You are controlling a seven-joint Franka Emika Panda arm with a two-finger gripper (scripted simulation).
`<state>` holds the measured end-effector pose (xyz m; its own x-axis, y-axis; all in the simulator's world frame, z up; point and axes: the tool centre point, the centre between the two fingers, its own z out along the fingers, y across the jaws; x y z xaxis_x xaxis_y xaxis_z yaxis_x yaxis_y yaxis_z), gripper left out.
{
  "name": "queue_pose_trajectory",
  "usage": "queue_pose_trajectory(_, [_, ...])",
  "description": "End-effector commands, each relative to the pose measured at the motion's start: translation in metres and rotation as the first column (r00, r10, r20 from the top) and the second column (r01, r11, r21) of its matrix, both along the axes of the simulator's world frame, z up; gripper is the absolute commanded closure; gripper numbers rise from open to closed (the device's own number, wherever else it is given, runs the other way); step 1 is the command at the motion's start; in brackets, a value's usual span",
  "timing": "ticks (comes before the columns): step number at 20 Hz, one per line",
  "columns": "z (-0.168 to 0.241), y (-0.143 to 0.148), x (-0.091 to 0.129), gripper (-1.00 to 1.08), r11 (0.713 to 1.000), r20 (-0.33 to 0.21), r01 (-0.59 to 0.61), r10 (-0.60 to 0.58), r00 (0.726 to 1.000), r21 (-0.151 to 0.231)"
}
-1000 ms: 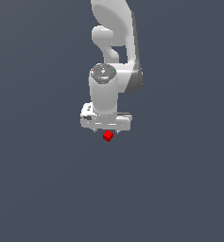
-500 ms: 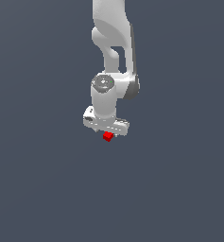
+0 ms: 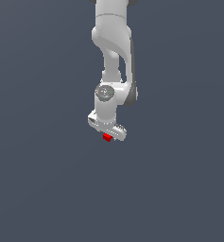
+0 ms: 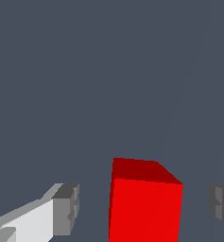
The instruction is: Pick up the red cube and move it to a goal position.
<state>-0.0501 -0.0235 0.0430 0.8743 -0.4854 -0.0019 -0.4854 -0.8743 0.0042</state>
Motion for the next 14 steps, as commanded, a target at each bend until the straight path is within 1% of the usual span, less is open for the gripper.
queue_pose_trajectory(1, [-0.010, 0.001, -0.004, -0.92, 0.999, 0.002, 0.041, -0.041, 0.999, 0.000])
queue_pose_trajectory(5, [-0.019, 0.003, -0.007, -0.92, 0.997, 0.003, 0.081, -0.081, 0.997, 0.001])
queue_pose_trajectory(9, [-0.023, 0.004, -0.008, -0.92, 0.996, 0.004, 0.094, -0.094, 0.996, 0.002])
queue_pose_trajectory(10, [-0.023, 0.004, -0.008, 1.08, 0.996, 0.004, 0.094, -0.094, 0.996, 0.002])
queue_pose_trajectory(14, [-0.023, 0.004, -0.008, 1.08, 0.996, 0.004, 0.094, -0.094, 0.996, 0.002])
